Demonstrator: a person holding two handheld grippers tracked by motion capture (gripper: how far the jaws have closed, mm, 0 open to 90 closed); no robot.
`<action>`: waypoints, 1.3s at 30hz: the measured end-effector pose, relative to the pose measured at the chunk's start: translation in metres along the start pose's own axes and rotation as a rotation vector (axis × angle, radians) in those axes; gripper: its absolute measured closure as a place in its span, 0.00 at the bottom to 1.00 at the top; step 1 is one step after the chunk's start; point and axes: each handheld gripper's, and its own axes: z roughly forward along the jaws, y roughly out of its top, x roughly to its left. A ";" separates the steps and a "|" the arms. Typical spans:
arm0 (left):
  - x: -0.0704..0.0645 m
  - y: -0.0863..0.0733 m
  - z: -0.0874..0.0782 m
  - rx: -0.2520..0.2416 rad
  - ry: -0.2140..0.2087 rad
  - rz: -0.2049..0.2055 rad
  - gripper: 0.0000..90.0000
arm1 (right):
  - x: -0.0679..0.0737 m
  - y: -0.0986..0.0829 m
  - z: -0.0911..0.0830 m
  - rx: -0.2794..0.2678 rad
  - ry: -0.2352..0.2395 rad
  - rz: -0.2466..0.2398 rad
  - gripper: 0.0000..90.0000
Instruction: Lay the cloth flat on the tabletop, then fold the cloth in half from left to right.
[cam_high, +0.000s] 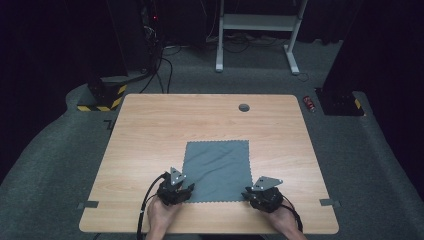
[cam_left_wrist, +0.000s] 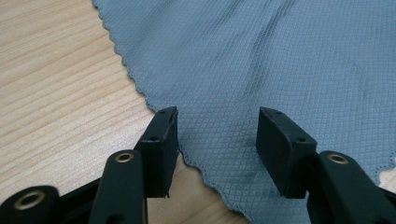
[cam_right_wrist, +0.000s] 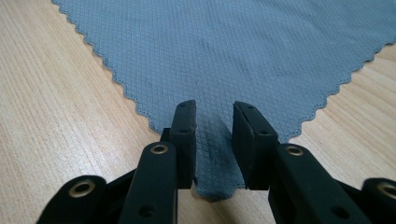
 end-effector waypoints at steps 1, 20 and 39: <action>0.001 -0.001 0.000 -0.008 0.001 -0.005 0.51 | 0.000 -0.001 0.000 -0.005 -0.004 -0.006 0.77; 0.013 0.011 0.005 -0.003 -0.052 -0.080 0.43 | 0.003 0.012 0.002 -0.040 0.009 0.010 0.66; 0.060 0.057 0.019 -0.020 -0.019 -0.141 0.46 | 0.032 0.062 0.032 -0.098 0.143 -0.072 0.83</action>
